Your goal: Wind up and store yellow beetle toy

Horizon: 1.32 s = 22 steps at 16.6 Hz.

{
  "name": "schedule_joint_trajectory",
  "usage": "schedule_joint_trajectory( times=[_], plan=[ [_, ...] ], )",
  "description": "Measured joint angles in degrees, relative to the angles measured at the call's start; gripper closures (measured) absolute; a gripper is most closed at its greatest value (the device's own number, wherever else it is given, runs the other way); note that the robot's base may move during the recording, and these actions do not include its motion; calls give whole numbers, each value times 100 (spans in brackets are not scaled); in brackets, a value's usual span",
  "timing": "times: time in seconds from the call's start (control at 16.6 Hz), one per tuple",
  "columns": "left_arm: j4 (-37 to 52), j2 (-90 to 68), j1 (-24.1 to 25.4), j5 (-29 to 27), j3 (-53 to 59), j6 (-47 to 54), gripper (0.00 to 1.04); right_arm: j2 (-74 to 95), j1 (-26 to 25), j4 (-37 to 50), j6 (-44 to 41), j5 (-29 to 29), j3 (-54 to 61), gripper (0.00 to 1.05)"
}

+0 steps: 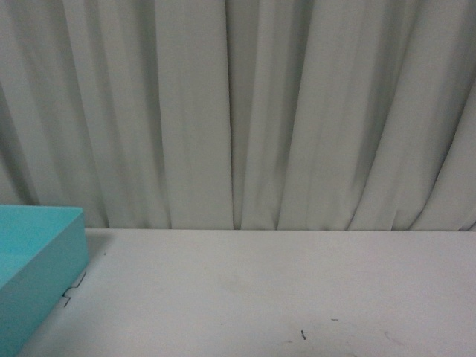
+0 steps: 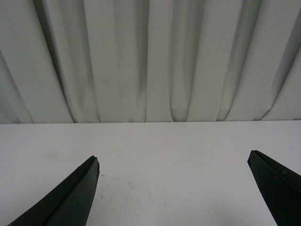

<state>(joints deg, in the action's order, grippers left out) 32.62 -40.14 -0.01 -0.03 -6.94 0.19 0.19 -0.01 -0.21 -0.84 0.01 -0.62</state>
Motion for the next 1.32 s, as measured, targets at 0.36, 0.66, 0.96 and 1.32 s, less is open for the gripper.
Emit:
schedule_joint_trajectory(
  times=[0.36,0.66,0.96,1.32],
  plan=[
    [-673,1088,0,2,404,0,103,0,0,-2,0,0,0,7],
    [-896,1543,0,-2,643,-2,103,0,0,0,0,0,0,7],
    [-1628,2365,0,2,643,-2,103,0,0,-2,0,0,0,7],
    [-2153,2907,0,0,643,-2,103,0,0,-2,2,0,0,7]
  ],
)
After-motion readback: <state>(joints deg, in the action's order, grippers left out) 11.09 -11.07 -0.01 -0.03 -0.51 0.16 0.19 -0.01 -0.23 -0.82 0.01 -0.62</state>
